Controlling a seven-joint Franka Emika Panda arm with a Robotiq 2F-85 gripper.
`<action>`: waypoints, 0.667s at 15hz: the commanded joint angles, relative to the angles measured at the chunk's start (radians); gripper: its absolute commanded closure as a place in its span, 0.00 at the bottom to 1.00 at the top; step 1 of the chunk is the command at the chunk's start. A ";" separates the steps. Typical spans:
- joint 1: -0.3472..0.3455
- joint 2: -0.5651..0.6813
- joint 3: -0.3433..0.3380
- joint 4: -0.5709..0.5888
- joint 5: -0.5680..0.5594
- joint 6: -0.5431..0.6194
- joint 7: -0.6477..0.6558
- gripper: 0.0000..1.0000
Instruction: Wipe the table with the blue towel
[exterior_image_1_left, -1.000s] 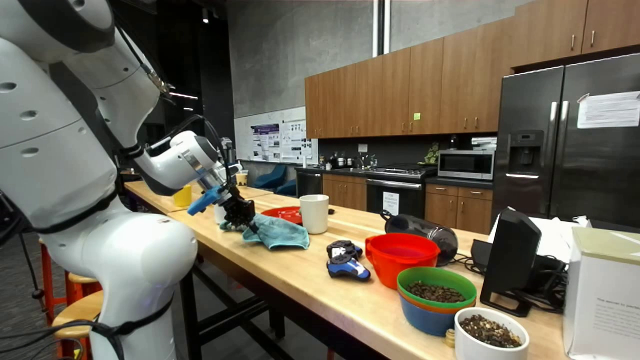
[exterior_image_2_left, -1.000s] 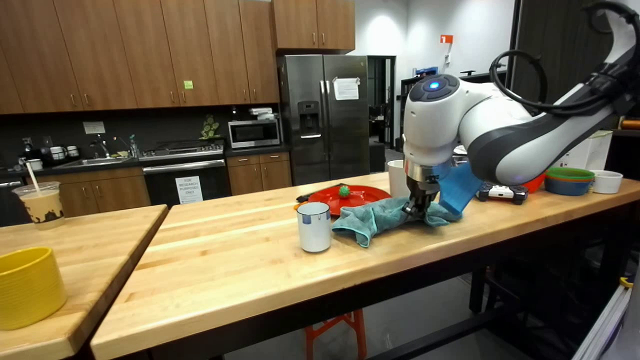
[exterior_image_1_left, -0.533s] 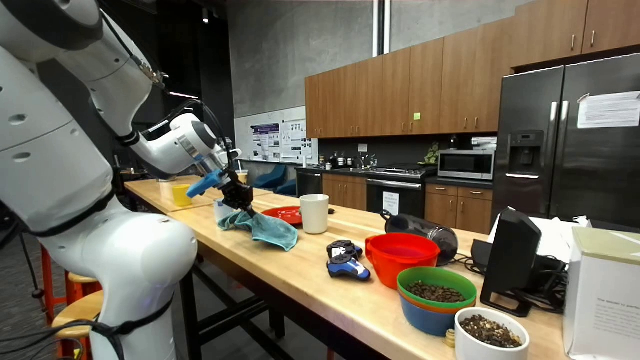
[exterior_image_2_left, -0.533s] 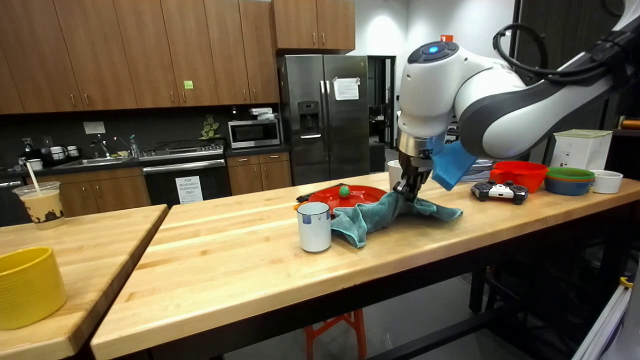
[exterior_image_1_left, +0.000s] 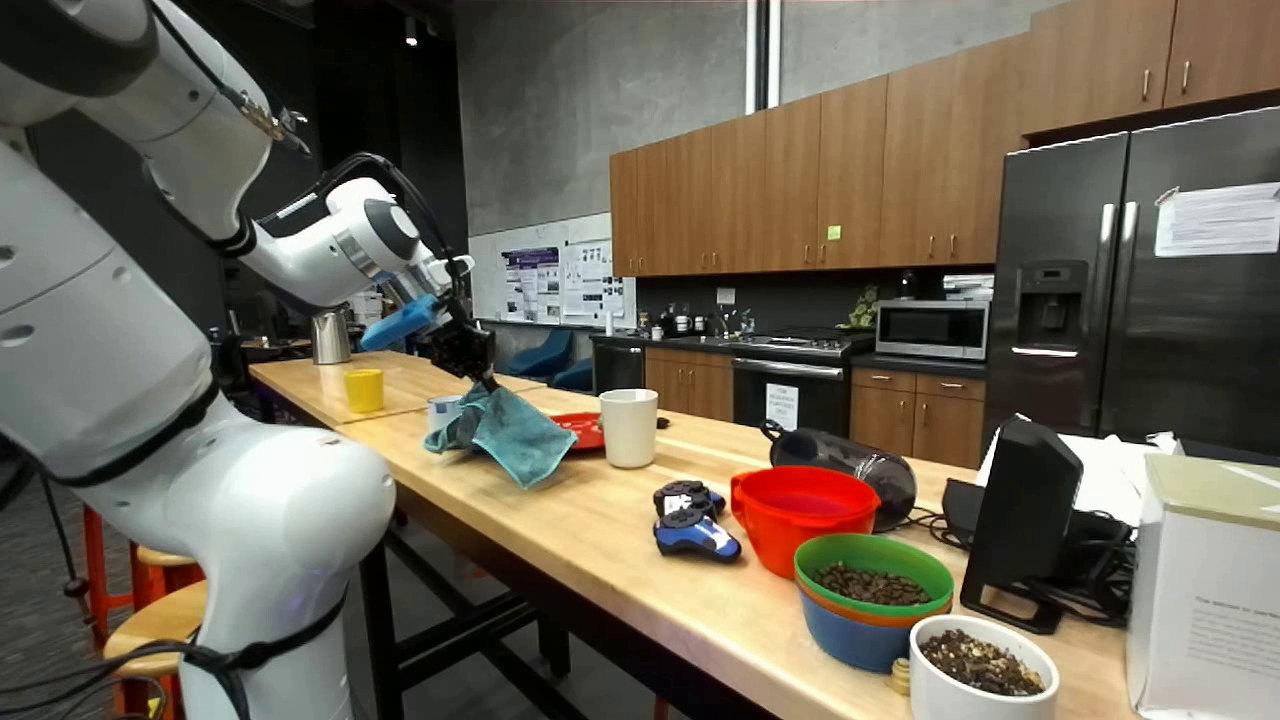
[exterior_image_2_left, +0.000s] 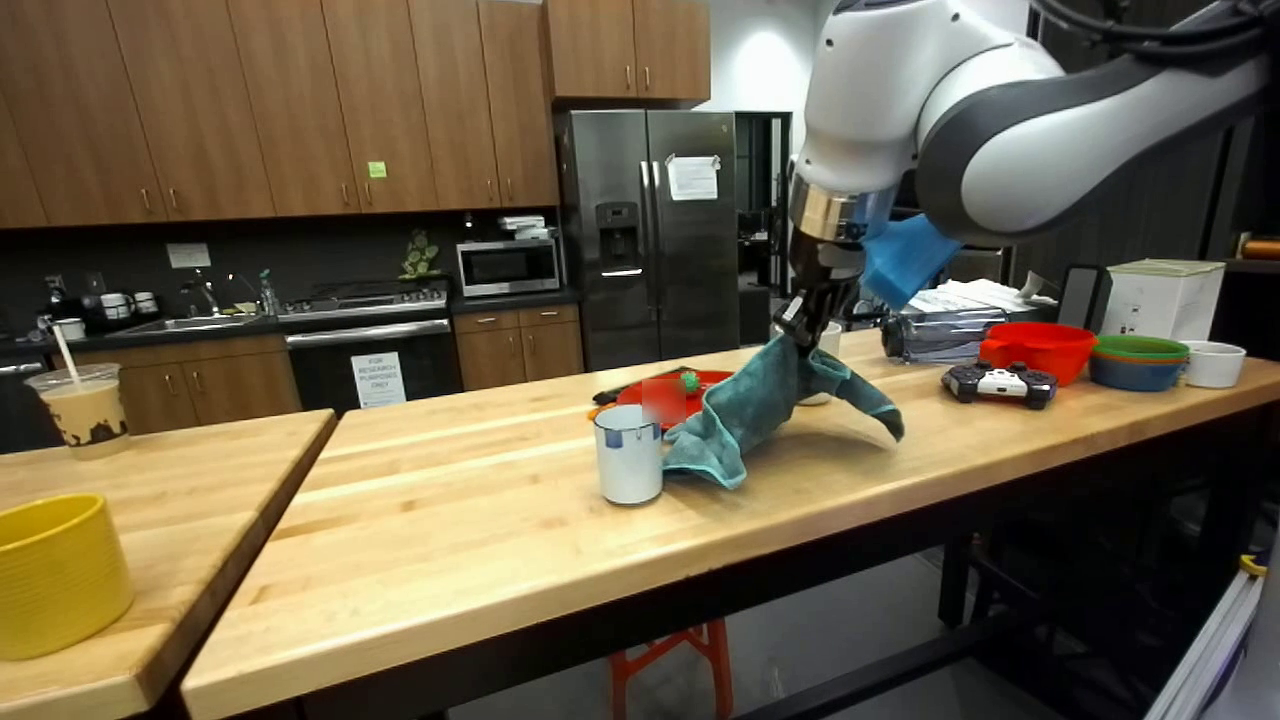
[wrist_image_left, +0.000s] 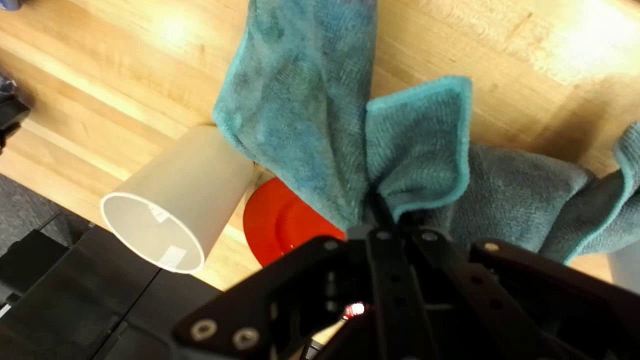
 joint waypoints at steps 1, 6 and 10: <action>0.035 -0.058 -0.014 0.037 0.085 -0.067 -0.103 0.99; 0.100 -0.128 0.000 0.093 0.175 -0.138 -0.200 0.99; 0.118 -0.162 0.000 0.119 0.220 -0.171 -0.225 0.99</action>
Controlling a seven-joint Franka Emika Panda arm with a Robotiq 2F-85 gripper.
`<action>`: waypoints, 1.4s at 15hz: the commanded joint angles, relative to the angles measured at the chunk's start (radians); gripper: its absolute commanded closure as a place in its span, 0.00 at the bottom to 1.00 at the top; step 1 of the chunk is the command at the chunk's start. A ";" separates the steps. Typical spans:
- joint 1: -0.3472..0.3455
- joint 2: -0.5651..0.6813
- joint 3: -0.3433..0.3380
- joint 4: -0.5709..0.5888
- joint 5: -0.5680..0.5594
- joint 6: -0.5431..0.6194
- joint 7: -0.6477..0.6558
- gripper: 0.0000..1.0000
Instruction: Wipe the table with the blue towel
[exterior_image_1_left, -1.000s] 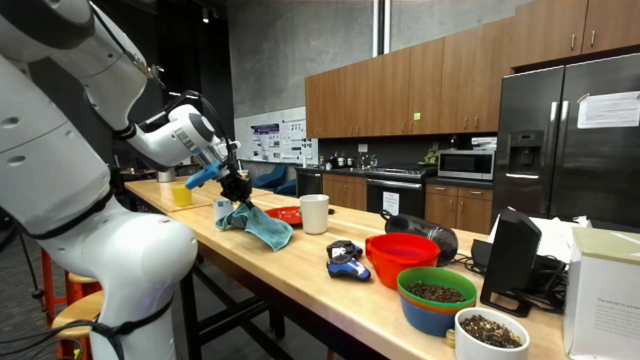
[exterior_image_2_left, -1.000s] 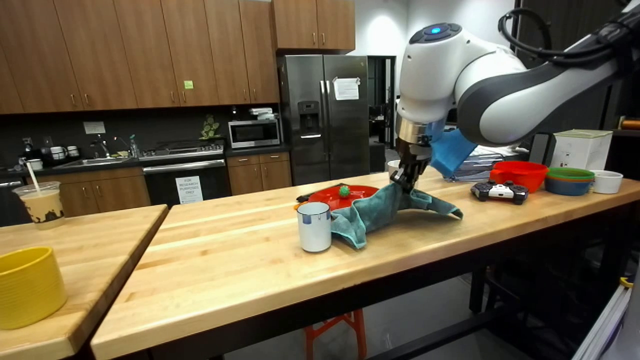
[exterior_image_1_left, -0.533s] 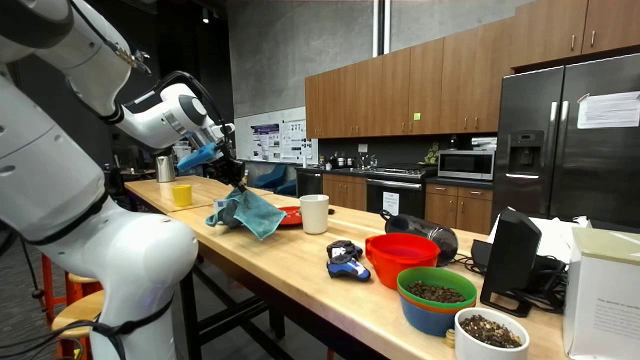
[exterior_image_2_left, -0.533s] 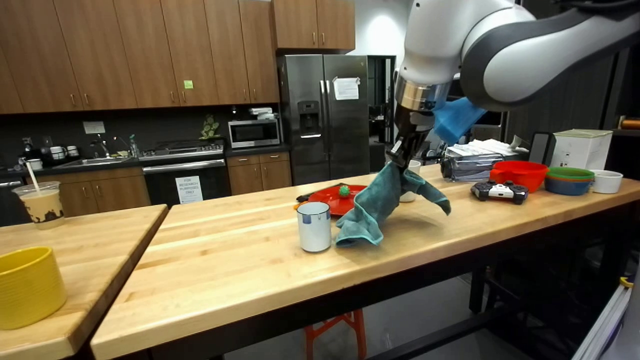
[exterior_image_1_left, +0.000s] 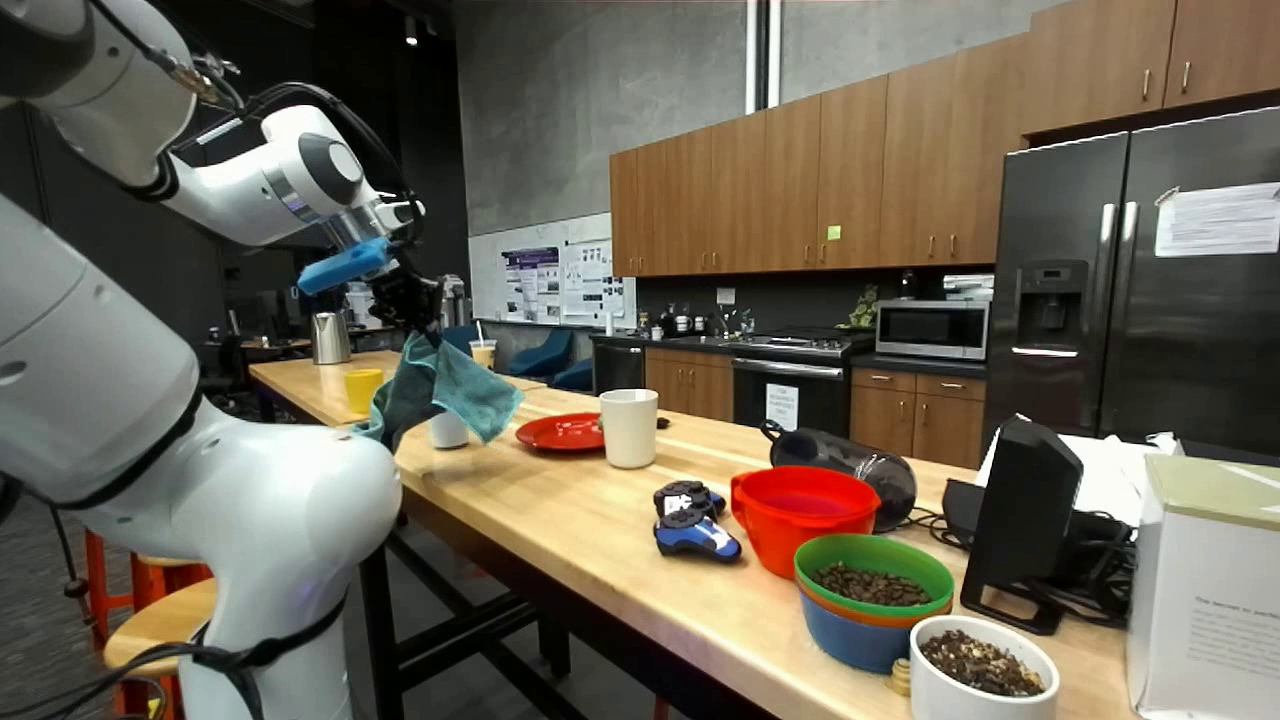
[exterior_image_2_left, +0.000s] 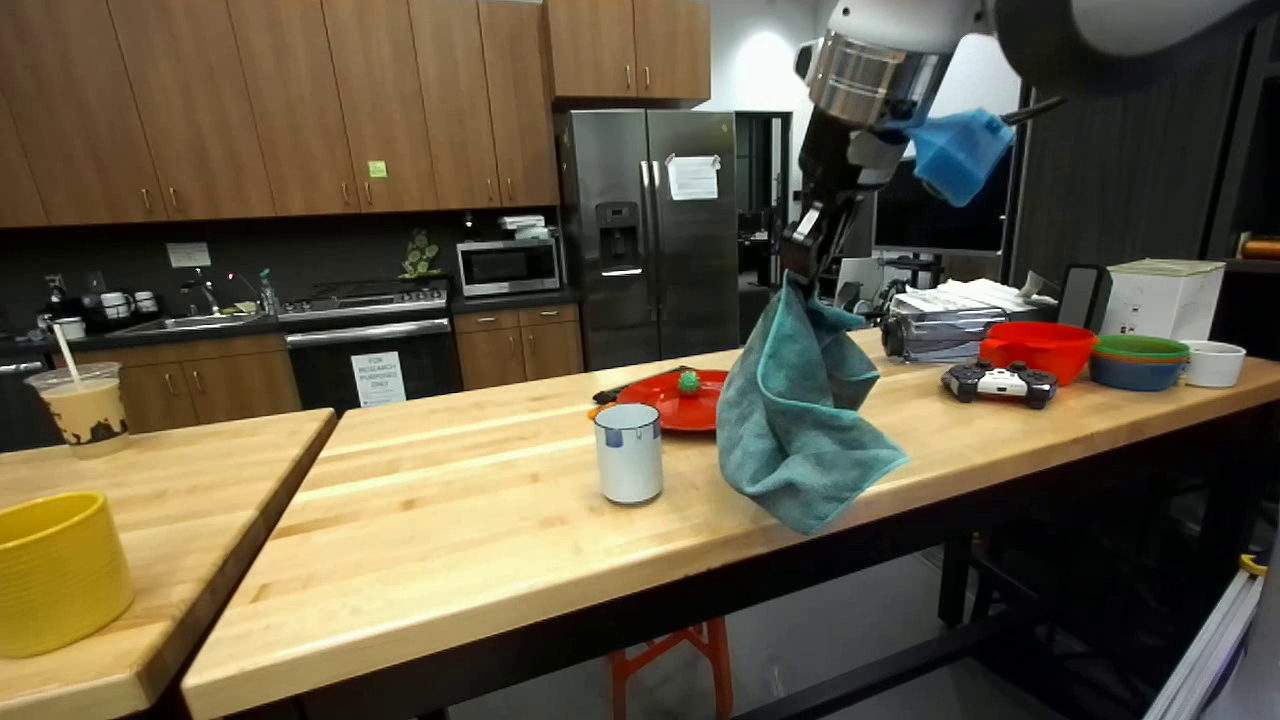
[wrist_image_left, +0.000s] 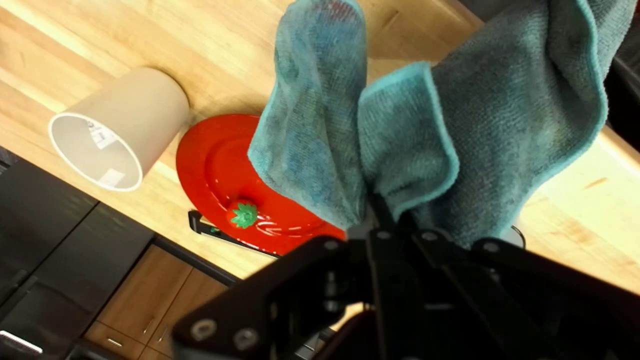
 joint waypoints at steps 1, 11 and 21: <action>-0.021 -0.037 -0.002 0.016 0.031 -0.030 -0.016 0.99; -0.256 -0.047 0.004 -0.087 -0.121 -0.014 0.115 0.99; -0.326 -0.112 0.011 -0.161 -0.205 -0.142 0.190 0.99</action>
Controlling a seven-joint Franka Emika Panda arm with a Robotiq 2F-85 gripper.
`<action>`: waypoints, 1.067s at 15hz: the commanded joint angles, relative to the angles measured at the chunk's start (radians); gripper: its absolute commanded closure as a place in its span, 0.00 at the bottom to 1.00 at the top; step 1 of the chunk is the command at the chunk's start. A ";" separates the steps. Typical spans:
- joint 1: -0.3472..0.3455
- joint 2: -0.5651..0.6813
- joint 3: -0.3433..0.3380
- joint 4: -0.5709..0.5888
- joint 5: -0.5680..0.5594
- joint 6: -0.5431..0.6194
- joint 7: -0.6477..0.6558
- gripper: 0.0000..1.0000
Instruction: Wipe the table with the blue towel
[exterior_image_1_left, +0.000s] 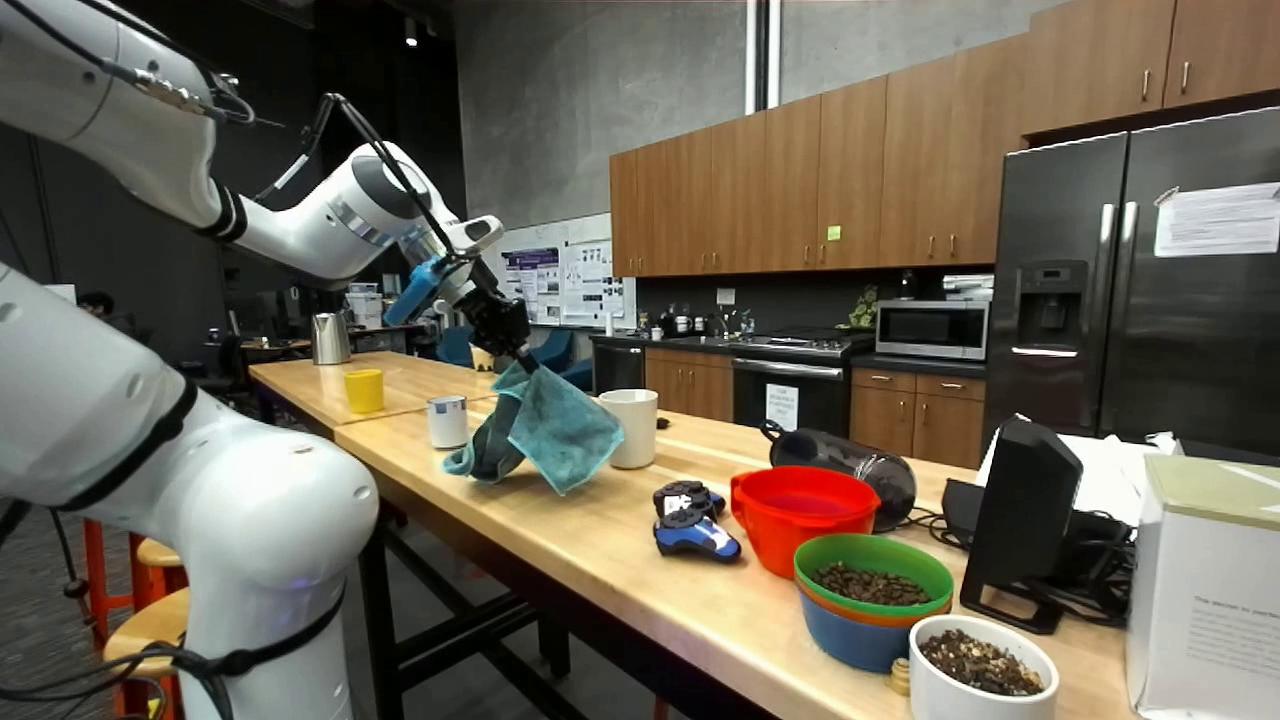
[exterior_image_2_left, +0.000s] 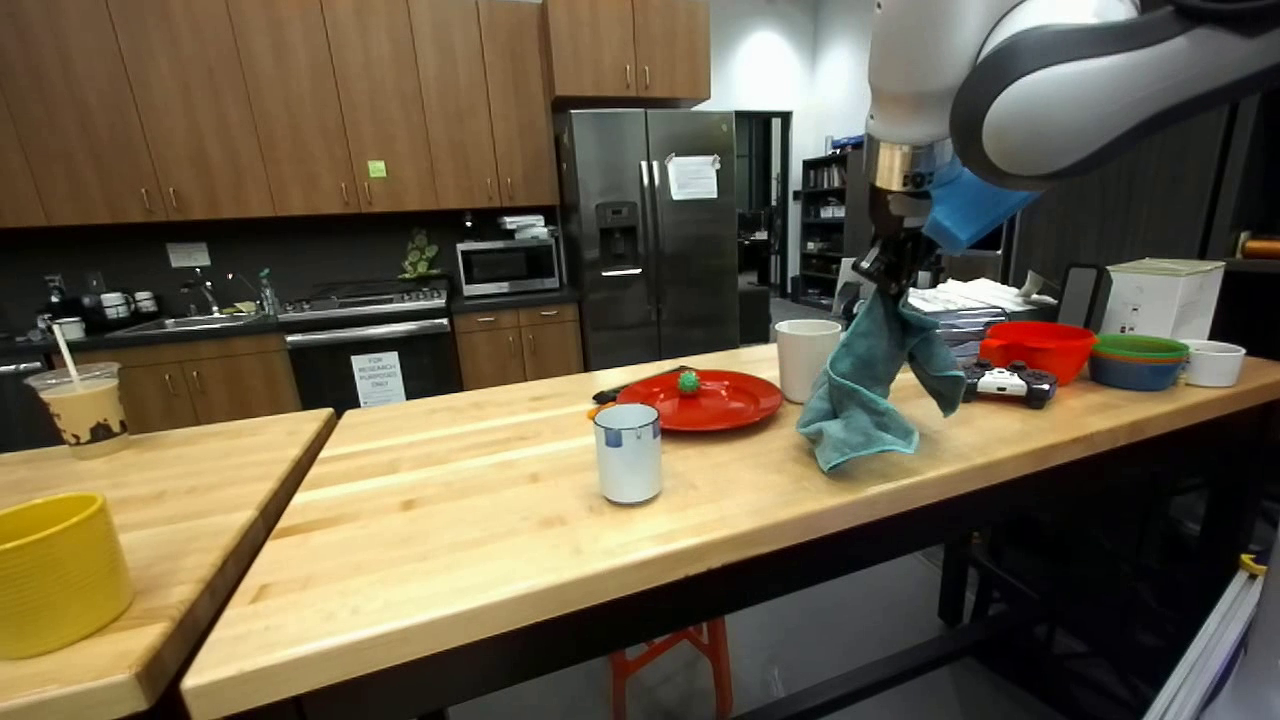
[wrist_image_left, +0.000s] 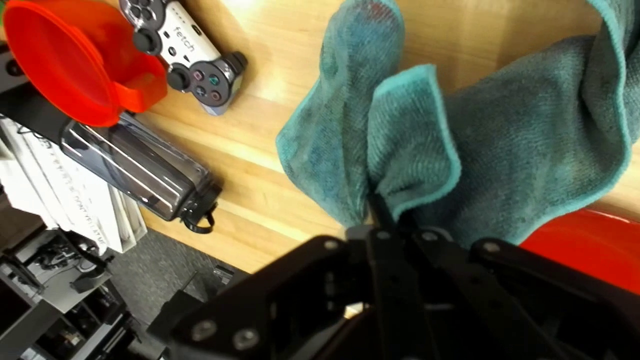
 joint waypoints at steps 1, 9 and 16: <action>-0.005 -0.036 0.012 -0.039 -0.039 -0.069 0.017 0.99; 0.031 -0.012 0.045 -0.112 -0.065 -0.126 0.022 0.99; 0.061 0.036 0.082 -0.141 -0.060 -0.084 0.042 0.99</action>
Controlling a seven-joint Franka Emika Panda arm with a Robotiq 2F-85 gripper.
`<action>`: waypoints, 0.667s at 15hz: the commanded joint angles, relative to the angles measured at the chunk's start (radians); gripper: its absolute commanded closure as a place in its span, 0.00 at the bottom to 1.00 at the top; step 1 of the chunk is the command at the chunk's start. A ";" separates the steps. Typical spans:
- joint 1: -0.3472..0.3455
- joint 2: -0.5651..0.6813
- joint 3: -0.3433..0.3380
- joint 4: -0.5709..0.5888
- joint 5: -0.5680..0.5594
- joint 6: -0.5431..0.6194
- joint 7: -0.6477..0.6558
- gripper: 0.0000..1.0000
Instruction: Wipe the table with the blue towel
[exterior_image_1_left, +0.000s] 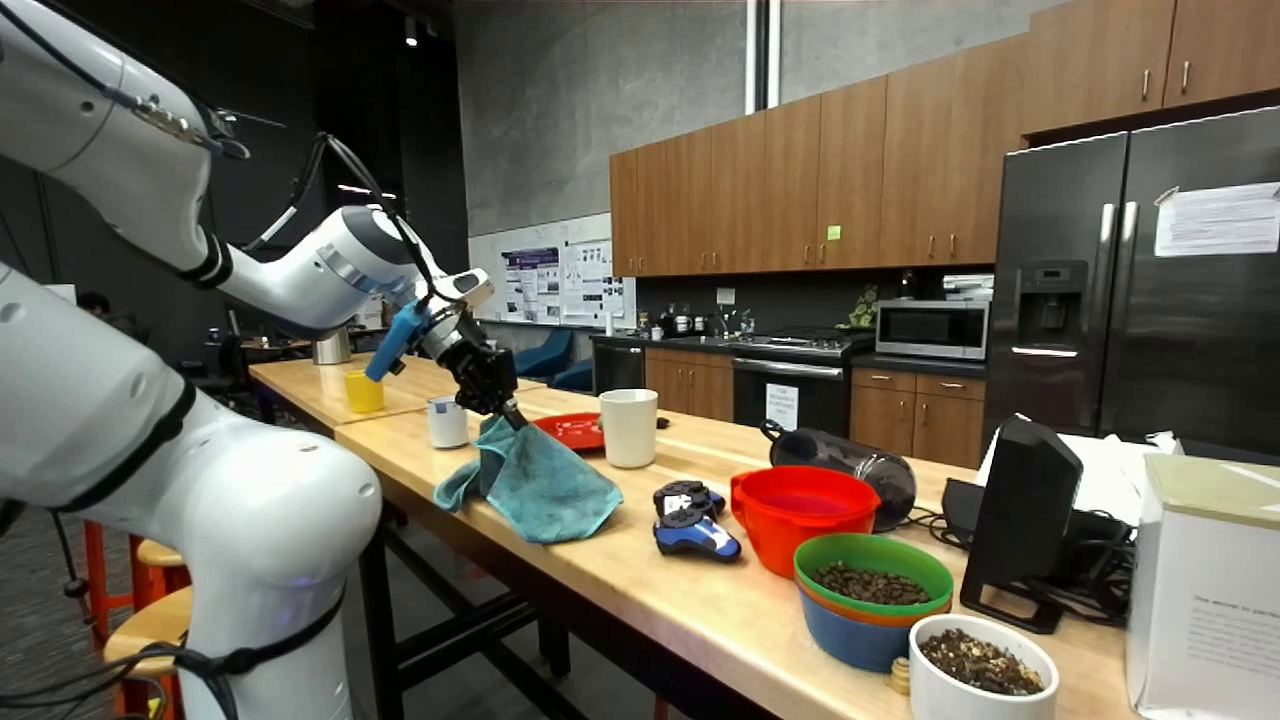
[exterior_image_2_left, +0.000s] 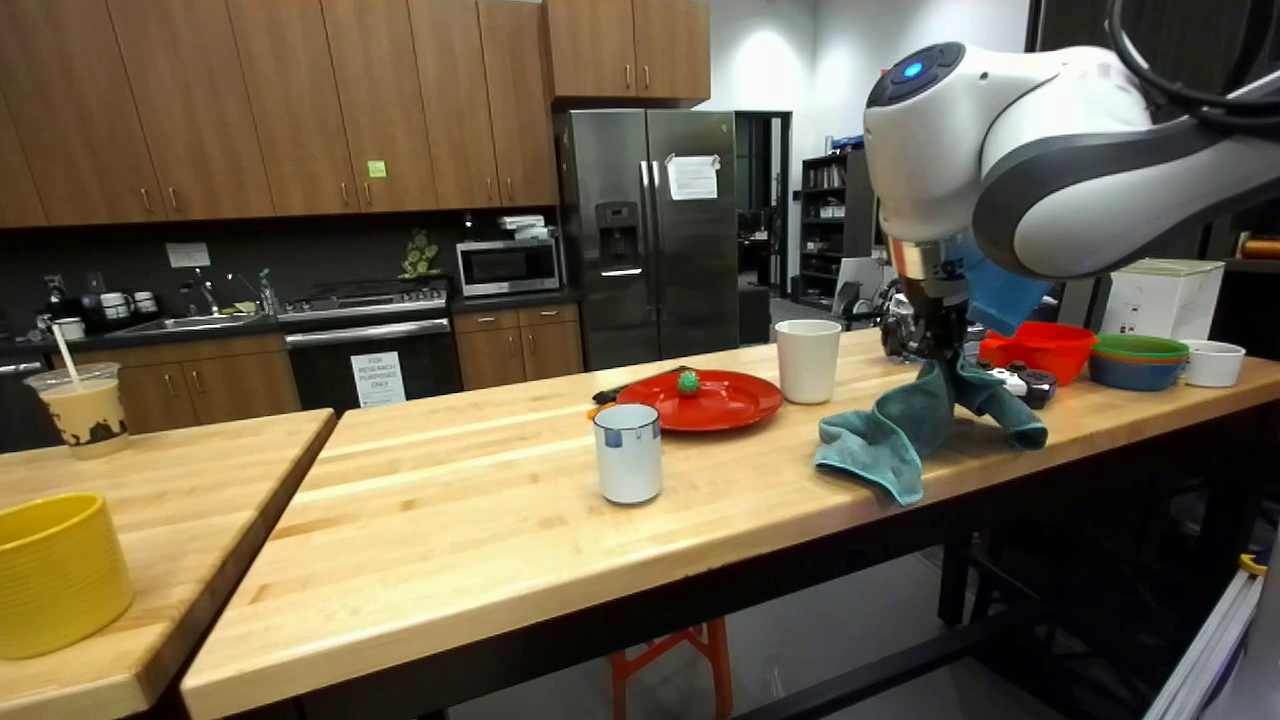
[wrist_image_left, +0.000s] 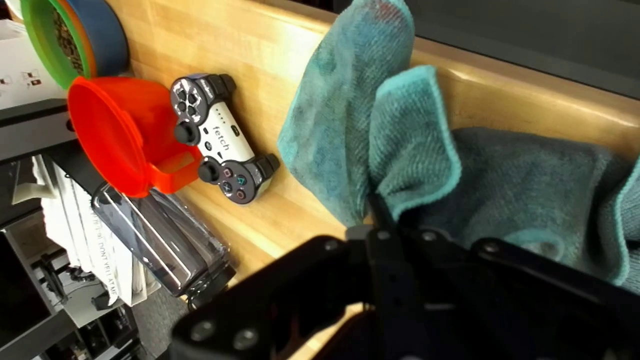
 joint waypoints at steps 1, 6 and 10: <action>0.031 0.049 0.016 -0.002 -0.016 0.026 0.035 0.99; 0.064 0.122 0.053 0.015 -0.015 0.094 0.072 0.99; 0.066 0.167 0.072 0.040 -0.030 0.185 0.123 0.99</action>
